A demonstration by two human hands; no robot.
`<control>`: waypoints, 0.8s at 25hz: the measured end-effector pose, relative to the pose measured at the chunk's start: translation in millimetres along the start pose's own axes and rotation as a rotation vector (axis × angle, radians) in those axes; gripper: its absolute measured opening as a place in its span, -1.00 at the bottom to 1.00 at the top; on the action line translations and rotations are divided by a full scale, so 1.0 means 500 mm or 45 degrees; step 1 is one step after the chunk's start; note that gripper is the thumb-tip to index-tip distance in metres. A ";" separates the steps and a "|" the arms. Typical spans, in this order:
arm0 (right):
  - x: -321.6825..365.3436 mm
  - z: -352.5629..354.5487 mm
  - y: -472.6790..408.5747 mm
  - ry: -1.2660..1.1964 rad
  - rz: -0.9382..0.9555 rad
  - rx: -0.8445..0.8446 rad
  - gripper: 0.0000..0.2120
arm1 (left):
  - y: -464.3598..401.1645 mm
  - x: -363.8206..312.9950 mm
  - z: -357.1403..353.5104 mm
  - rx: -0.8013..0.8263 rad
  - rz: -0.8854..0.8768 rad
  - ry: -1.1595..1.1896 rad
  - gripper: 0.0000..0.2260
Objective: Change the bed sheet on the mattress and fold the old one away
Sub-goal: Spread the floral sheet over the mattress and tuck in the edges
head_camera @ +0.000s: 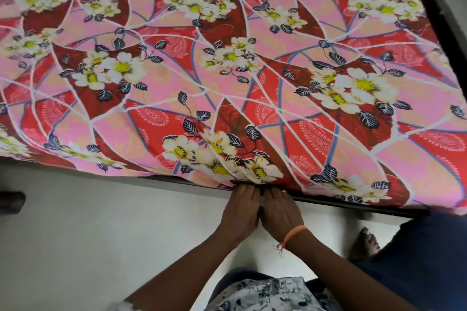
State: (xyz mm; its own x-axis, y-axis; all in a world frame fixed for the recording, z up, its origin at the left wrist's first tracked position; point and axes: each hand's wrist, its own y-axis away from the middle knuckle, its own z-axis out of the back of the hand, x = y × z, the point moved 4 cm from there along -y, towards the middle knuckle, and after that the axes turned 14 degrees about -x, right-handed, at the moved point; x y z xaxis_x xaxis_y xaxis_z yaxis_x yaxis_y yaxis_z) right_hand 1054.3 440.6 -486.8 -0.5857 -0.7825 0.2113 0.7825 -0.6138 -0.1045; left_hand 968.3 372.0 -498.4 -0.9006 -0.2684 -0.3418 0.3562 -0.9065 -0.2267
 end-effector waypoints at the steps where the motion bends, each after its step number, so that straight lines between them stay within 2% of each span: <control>1: 0.004 -0.009 0.003 -0.002 -0.003 0.032 -0.48 | 0.000 0.001 -0.003 0.042 0.009 0.002 -0.45; 4: 0.000 -0.015 0.008 -0.005 -0.018 0.079 -0.39 | 0.000 0.001 -0.007 0.130 -0.008 -0.021 -0.29; 6: -0.002 -0.014 0.005 0.016 -0.002 0.105 -0.46 | 0.007 0.008 -0.005 0.151 -0.041 0.019 -0.28; 10: 0.000 0.017 0.001 0.054 0.076 0.103 -0.61 | 0.024 0.024 0.020 0.019 -0.131 0.167 -0.51; 12: 0.018 0.038 0.004 0.055 0.134 0.073 -0.75 | 0.037 0.028 0.033 -0.153 -0.171 0.178 -0.70; 14: 0.055 0.037 0.004 0.032 0.224 0.054 -0.81 | 0.047 0.042 0.055 -0.343 -0.135 0.117 -0.74; 16: 0.098 0.015 -0.001 -0.040 0.310 0.062 -0.73 | 0.064 0.077 0.075 -0.440 -0.035 0.051 -0.67; 20: 0.166 -0.014 -0.042 -0.028 0.422 0.052 -0.39 | 0.086 0.162 0.094 -0.264 0.096 -0.145 -0.50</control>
State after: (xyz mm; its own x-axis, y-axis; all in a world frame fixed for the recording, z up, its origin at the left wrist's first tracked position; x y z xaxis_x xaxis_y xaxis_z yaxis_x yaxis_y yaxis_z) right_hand 987.7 388.1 -474.1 -0.2938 -0.9361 0.1934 0.9377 -0.3215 -0.1317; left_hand 899.0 296.0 -493.2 -0.8876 -0.3784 -0.2627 0.4565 -0.7992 -0.3911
